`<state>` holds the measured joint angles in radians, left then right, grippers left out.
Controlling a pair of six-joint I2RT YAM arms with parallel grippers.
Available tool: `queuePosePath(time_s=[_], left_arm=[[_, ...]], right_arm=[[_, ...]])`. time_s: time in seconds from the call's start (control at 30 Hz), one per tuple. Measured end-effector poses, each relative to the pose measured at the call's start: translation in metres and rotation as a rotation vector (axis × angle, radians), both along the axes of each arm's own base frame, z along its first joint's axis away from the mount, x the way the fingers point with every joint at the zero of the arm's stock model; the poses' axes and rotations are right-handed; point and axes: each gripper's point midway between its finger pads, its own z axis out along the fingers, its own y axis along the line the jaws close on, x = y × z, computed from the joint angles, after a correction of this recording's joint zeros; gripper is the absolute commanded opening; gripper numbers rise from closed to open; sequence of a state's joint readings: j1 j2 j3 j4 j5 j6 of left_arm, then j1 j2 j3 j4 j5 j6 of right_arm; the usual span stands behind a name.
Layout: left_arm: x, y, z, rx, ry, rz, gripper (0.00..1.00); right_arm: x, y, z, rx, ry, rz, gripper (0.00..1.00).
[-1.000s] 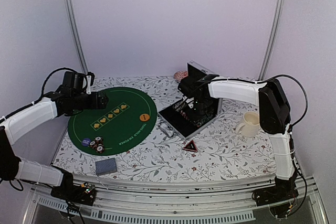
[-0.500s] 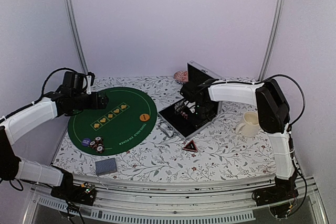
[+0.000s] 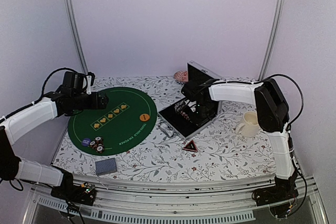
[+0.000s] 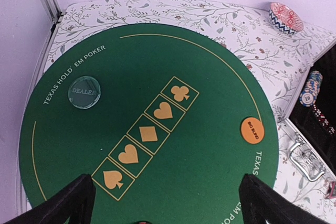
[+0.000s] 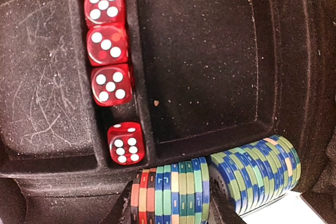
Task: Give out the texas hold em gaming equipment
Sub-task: Pick up the pile of poker chips from the chip case.
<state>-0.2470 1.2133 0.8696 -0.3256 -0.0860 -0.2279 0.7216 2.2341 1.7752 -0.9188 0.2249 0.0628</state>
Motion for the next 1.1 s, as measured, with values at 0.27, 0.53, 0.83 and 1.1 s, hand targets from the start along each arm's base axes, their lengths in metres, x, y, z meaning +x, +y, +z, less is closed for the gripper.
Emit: queuePosePath(time_s=[0.27,0.53,0.83,1.1], left_arm=[[0.0,-0.001,0.0,-0.004,0.001,-0.006,0.98],[-0.002,-0.018,0.01,-0.061,-0.046,-0.094,0.87],[-0.069,-0.135,0.087,-0.069,-0.345,-0.605,0.96],[-0.143,-0.236,0.079,0.168,-0.463,-1.024,0.98]], right_arm=[[-0.001,0.002,0.002,0.02,0.007,-0.011,0.02],[-0.012,0.023,0.061,0.218,0.004,-0.02,0.02],[-0.057,0.081,0.167,0.711,0.055,0.095,0.02],[-0.119,0.137,0.183,0.972,0.265,0.215,0.02]])
